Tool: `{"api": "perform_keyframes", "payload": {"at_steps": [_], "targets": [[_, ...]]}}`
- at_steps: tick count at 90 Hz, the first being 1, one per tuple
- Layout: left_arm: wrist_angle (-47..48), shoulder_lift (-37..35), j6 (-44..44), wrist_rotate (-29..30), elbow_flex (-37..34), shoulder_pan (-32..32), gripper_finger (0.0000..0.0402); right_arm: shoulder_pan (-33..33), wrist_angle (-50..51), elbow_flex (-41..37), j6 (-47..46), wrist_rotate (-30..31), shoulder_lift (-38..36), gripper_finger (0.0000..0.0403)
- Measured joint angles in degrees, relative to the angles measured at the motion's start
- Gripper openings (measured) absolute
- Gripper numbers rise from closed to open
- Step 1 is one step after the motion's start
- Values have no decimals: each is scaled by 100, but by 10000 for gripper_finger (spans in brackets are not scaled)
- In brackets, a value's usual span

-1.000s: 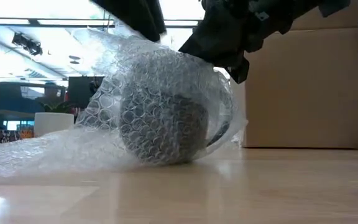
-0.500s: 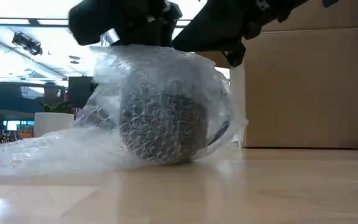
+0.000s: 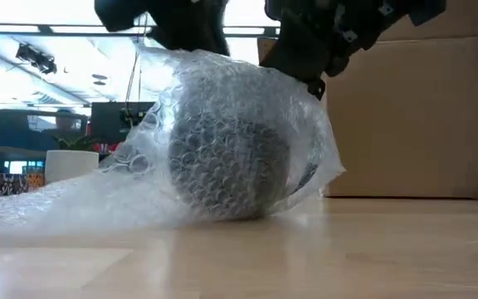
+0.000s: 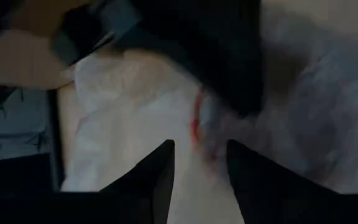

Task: Wrap mug
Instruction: Wrap the black mug with bubble wrap

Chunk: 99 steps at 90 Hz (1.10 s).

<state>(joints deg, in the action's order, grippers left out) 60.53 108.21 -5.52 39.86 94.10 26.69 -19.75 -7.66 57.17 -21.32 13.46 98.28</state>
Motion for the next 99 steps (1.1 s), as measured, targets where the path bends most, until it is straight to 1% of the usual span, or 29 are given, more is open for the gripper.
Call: {"api": "perform_keyframes", "payload": {"at_steps": [8,18,25,34,41,52,55,60,71,80,89,99], "targets": [[528,-206,-444,182,92,76,127,-2,33,0,2,-16,0,0],[1062,-426,-1051,276,39,186,127,-2,85,0,5,-21,0,0],[1281,-587,-1661,430,-204,253,127,-2,127,0,42,-78,-2,0],[1046,-695,-2276,512,-720,287,127,-2,176,2,92,-116,-2,0],[388,-674,-2308,224,-1219,298,127,-13,181,2,153,-145,-2,0],[-1406,-656,-1856,-688,-2067,300,127,-28,195,2,178,-234,-2,0],[-1871,-656,-1737,-827,-2249,300,127,-28,195,2,184,-257,-2,0],[-2515,-656,-1578,-864,-2497,300,127,-28,208,2,190,-282,-2,0],[-3681,-658,-1155,-677,-2875,214,127,-27,330,0,199,-348,-4,0],[-4649,-658,-974,-691,-3098,63,127,47,529,-7,193,-572,-4,0],[-5271,-627,-794,-818,-3276,-48,127,108,690,-7,151,-675,-4,0],[-5532,-621,-796,-910,-3386,-128,127,162,776,-4,146,-812,-4,0]]}}
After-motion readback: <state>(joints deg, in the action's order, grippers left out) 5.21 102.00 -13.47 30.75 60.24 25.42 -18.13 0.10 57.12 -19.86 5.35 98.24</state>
